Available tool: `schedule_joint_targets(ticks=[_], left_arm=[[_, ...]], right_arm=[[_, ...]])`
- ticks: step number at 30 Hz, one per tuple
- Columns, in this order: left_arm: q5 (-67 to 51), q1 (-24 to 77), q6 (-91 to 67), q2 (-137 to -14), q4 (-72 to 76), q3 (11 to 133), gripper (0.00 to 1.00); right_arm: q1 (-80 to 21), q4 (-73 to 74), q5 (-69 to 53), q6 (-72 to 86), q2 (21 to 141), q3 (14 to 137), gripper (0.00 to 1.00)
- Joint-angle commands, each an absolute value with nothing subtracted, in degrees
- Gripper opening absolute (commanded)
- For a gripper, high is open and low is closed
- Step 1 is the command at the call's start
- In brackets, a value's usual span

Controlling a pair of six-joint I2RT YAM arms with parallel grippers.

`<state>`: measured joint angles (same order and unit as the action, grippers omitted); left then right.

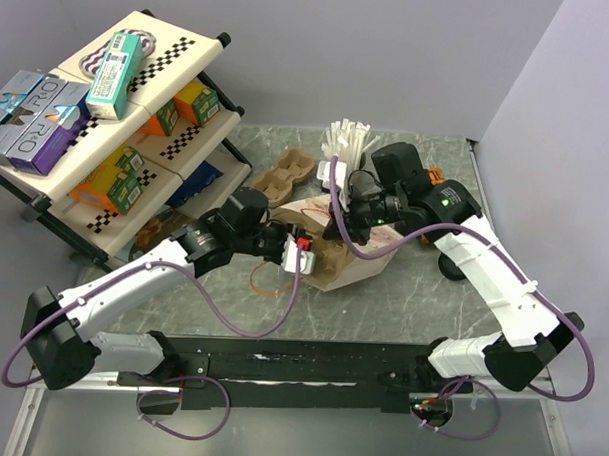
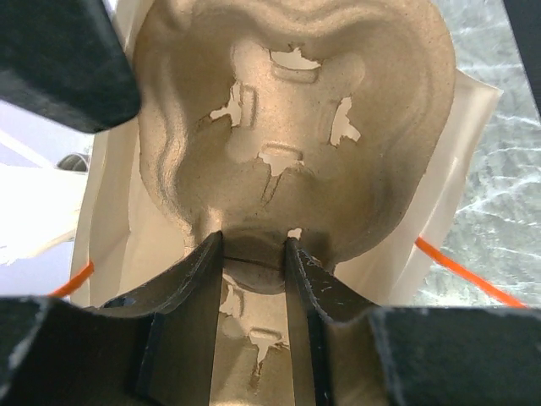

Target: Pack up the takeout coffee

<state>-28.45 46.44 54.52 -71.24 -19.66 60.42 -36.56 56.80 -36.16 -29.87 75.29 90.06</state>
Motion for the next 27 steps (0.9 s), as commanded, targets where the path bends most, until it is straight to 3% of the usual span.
schedule_joint_targets(ticks=[1, 9, 16, 27], left_arm=[[-31.4, 46.6, 52.4, -66.5, -19.6, 64.1, 0.01], [-27.9, 53.0, 49.0, -55.8, -25.0, 61.3, 0.01], [-23.3, 57.4, 43.7, -53.6, -31.5, 65.3, 0.01], [-23.8, 57.4, 40.8, -52.3, -32.3, 59.2, 0.01]], right_arm=[[-36.7, 59.0, -47.2, -27.6, 74.0, 93.3, 0.00], [-39.4, 58.0, -54.3, -25.2, 78.0, 96.8, 0.00], [-41.7, 61.1, -59.7, -27.8, 80.9, 98.5, 0.00], [-41.6, 63.1, -56.6, -33.2, 80.6, 94.9, 0.00]])
